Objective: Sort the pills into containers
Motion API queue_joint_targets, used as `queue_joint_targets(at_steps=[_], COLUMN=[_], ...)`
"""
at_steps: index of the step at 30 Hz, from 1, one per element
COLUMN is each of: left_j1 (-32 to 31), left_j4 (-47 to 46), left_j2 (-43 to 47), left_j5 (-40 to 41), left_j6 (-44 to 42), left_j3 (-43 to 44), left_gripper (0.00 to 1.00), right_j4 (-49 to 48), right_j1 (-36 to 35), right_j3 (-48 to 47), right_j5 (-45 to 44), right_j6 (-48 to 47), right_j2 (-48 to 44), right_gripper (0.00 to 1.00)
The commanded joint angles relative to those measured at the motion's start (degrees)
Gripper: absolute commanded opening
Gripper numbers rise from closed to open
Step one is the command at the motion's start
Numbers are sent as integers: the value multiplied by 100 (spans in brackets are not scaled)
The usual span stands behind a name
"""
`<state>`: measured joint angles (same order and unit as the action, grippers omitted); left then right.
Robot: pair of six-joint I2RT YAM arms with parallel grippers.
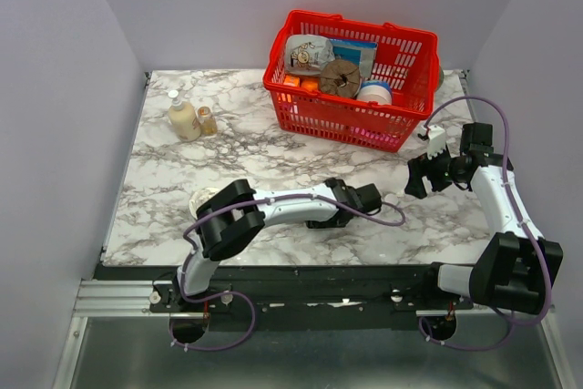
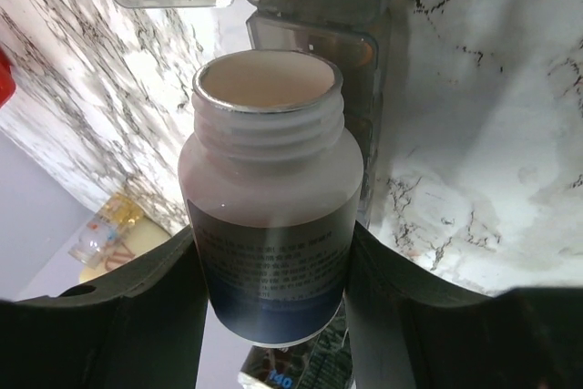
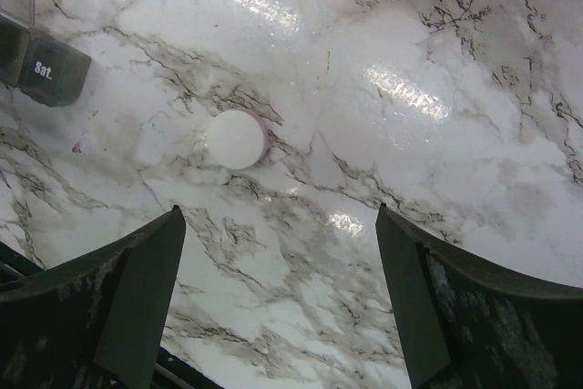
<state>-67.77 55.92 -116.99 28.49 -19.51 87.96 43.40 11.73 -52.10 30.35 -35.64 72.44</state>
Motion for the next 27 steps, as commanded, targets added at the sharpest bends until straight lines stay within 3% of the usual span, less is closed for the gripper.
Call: queue_joint_targets(at_steps=[1,7,14,18,19,20,22,25,27], left_j1=[35,114,447,1096,1299,1458,1835,2196,2206], left_j4=[-774,-1853,-4173,-6096,-7120,-7696,-9073,-9659,-9557], left_j2=[554,1405,3888,5666,6044,6718,7214,7576,7542], left_j5=[-116,-537,-2179,-3794,-4538,-4867,-5159,-5827,-6012], left_j6=[263,544,808,1543,1747,1957,2929,3740,3744], left_j3=[-341,-1105,-2949,-4703,-5049,-5383,-6149,-6318,-6205], left_gripper=[0,0,0,0,0,0,0,0,0], right_j4=[152,151,108,90,81,81,64,64,64], right_j1=[49,49,49,49,49,49,49,49,49], right_j3=[-46,-37,-20,-11,-11,-11,-2,-2,-11], right_j5=[103,85,129,138,129,129,156,164,173], right_j6=[-66,-75,-75,-92,-101,-93,-92,-92,-75], right_j2=[68,112,138,209,226,235,244,261,261], right_gripper=[94,94,94,94,94,94,94,94,94])
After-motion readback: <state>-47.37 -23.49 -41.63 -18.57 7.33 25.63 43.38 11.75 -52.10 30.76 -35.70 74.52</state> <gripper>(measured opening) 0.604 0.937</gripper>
